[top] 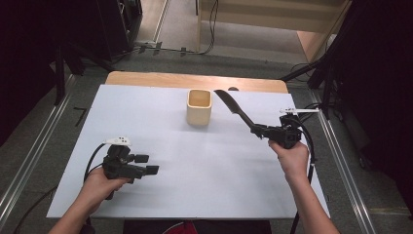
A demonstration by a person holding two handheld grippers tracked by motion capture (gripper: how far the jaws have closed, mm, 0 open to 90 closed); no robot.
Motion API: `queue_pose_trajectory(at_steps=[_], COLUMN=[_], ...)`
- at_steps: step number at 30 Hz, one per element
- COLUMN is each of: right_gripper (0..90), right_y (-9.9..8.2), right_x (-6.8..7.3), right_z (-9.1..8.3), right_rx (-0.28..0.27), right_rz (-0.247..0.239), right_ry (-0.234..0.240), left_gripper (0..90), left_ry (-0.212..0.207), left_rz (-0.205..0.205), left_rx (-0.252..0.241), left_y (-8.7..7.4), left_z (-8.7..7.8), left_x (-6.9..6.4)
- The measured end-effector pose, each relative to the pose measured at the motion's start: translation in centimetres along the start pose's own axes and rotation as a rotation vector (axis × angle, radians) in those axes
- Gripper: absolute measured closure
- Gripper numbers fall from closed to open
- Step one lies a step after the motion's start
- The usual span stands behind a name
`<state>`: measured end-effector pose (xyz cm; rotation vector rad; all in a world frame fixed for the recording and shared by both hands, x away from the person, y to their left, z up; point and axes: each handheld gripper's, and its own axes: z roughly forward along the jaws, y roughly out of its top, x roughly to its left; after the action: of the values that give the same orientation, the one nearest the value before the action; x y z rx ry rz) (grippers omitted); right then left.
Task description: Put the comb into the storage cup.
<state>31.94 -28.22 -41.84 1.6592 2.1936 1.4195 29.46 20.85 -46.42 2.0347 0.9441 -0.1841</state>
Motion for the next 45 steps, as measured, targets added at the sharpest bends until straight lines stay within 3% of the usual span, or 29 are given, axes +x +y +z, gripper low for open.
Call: queue_pose_trajectory(at_steps=[5, 8, 10, 22, 25, 26, 32, 45], right_gripper=[70.3, 70.3, 70.3, 70.3, 70.3, 70.3, 70.3, 70.3], right_y=[1.3, 1.7, 2.2, 2.5, 2.5, 2.5, 2.3, 1.5], right_x=[2.5, 3.3, 4.5, 8.2, 9.1, 9.4, 10.7, 12.4], right_z=[1.2, 1.7, 2.5, 6.3, 7.3, 7.6, 8.8, 11.7], right_rx=[0.007, 0.015, 0.024, 0.035, 0.041, 0.043, 0.047, 0.034], right_rz=[-0.036, -0.056, -0.07, -0.09, -0.096, -0.092, -0.096, -0.068], right_ry=[0.039, 0.053, 0.062, 0.126, 0.14, 0.149, 0.156, 0.18], left_gripper=[24.8, 24.8, 24.8, 25.2, 26.0, 26.2, 25.9, 26.1], left_ry=[-0.003, -0.006, -0.001, 0.035, 0.064, 0.081, 0.092, 0.088], left_rz=[-0.05, -0.057, -0.065, -0.137, -0.149, -0.146, -0.179, -0.234], left_rx=[-0.006, -0.014, -0.027, -0.136, -0.153, -0.164, -0.178, -0.257], left_y=[0.2, 0.2, 0.3, 1.5, 2.0, 2.2, 2.9, 4.6], left_z=[-0.3, -0.4, -0.5, -1.6, -1.9, -2.1, -2.0, -1.3], left_x=[0.2, 0.2, 0.2, -0.7, -1.1, -1.3, -1.2, -1.1])
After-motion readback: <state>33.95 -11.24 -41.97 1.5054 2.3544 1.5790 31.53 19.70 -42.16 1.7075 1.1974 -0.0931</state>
